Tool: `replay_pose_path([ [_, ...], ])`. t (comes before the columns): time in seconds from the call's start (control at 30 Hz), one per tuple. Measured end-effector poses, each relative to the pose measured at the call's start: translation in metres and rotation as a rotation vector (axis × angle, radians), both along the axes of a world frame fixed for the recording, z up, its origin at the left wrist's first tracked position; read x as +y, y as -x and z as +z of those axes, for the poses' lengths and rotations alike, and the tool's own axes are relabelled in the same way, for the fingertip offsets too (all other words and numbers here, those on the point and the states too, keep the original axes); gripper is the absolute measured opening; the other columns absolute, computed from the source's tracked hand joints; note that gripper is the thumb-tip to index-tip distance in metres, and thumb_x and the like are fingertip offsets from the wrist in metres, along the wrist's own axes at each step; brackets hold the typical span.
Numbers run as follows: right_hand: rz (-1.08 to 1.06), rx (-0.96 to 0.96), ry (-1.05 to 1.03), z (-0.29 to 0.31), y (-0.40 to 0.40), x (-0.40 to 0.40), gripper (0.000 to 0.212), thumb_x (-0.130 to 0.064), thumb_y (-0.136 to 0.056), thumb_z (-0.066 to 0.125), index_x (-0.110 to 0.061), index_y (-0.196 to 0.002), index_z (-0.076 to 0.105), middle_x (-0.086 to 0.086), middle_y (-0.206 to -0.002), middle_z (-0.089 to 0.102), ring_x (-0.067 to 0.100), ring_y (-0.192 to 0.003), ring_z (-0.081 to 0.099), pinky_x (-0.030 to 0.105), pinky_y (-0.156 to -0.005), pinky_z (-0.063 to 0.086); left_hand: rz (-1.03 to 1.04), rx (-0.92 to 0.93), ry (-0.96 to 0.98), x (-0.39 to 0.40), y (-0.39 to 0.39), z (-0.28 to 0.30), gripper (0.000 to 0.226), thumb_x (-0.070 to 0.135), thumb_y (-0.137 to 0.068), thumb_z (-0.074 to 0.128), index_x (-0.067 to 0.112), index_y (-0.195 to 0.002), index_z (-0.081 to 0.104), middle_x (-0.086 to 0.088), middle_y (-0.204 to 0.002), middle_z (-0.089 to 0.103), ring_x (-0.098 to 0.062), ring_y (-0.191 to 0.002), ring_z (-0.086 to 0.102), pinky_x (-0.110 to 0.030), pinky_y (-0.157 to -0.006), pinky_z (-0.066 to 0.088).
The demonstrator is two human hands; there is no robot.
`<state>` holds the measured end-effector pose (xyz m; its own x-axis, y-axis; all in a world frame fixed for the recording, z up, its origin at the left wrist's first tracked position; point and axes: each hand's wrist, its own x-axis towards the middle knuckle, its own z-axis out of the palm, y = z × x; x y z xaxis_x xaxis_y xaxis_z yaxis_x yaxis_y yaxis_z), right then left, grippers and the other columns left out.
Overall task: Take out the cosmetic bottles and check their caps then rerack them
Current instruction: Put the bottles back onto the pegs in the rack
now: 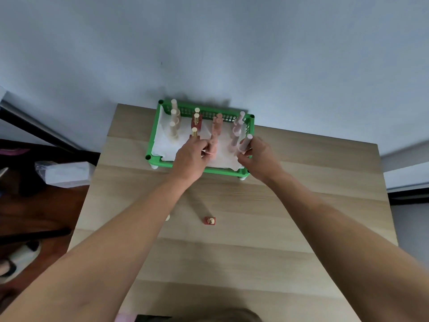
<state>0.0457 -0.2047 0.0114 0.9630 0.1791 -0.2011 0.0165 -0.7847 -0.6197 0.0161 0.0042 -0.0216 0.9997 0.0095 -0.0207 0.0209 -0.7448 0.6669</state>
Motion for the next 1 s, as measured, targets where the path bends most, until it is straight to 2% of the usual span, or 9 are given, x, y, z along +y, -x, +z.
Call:
replay_pose_path([
  [0.13,0.012,-0.002,0.091,-0.010,-0.005,0.005,0.019,-0.024,-0.085,0.070,-0.012,-0.098,0.062,0.003,-0.096,0.066,0.025,-0.086,0.064,0.048,-0.079,0.055,-0.010,0.009,-0.057,-0.001,-0.004,-0.007,0.020,0.024,-0.086,0.075,0.012,-0.101,0.070,-0.006,-0.097,0.062,-0.024,-0.082,0.064,-0.041,-0.071,0.053],
  [0.2,0.033,-0.013,0.140,-0.015,-0.005,0.005,0.021,-0.025,-0.085,0.071,-0.013,-0.099,0.061,0.003,-0.098,0.068,0.024,-0.087,0.064,0.043,-0.077,0.054,-0.010,0.014,-0.078,-0.002,-0.006,-0.010,0.024,0.027,-0.085,0.077,0.011,-0.100,0.070,-0.006,-0.095,0.062,-0.024,-0.081,0.062,-0.038,-0.068,0.050],
  [0.3,0.061,-0.051,0.211,-0.022,-0.006,0.004,0.022,-0.023,-0.083,0.074,-0.015,-0.097,0.060,0.003,-0.097,0.067,0.023,-0.090,0.060,0.034,-0.070,0.046,-0.003,0.033,-0.069,-0.005,-0.008,-0.015,0.025,0.026,-0.082,0.079,0.009,-0.098,0.069,-0.007,-0.095,0.063,-0.026,-0.082,0.062,-0.041,-0.070,0.051],
  [0.47,0.073,-0.092,0.264,-0.029,-0.007,0.006,0.022,-0.025,-0.081,0.076,-0.016,-0.096,0.062,0.003,-0.099,0.066,0.024,-0.096,0.057,0.038,-0.075,0.050,0.016,0.029,-0.038,-0.006,-0.010,-0.020,0.025,0.025,-0.080,0.081,0.012,-0.098,0.069,-0.004,-0.095,0.065,-0.024,-0.082,0.063,-0.040,-0.072,0.052],
  [0.7,0.027,-0.121,0.249,-0.033,-0.008,0.009,0.033,-0.027,-0.081,0.079,-0.015,-0.100,0.056,0.001,-0.096,0.068,0.023,-0.093,0.058,0.040,-0.073,0.051,0.055,-0.011,-0.006,-0.007,-0.007,-0.028,0.028,0.029,-0.078,0.082,0.016,-0.095,0.064,0.003,-0.095,0.065,-0.019,-0.081,0.064,-0.038,-0.069,0.053],
  [0.87,0.014,-0.119,0.228,-0.032,-0.009,0.009,0.053,-0.032,-0.079,0.082,-0.018,-0.117,0.047,-0.002,-0.098,0.071,0.021,-0.095,0.063,0.042,-0.077,0.055,0.066,-0.060,-0.021,-0.009,-0.004,-0.032,0.035,0.030,-0.077,0.083,0.017,-0.100,0.061,0.002,-0.103,0.063,-0.017,-0.084,0.063,-0.028,-0.068,0.045],
  [1.0,0.049,-0.094,0.240,-0.032,-0.014,0.005,0.066,-0.033,-0.076,0.084,-0.018,-0.129,0.046,0.001,-0.103,0.069,0.023,-0.101,0.061,0.043,-0.084,0.054,0.085,-0.089,-0.016,-0.010,-0.001,-0.030,0.039,0.032,-0.078,0.082,0.016,-0.102,0.056,0.000,-0.104,0.066,-0.016,-0.085,0.064,-0.026,-0.067,0.042],
])
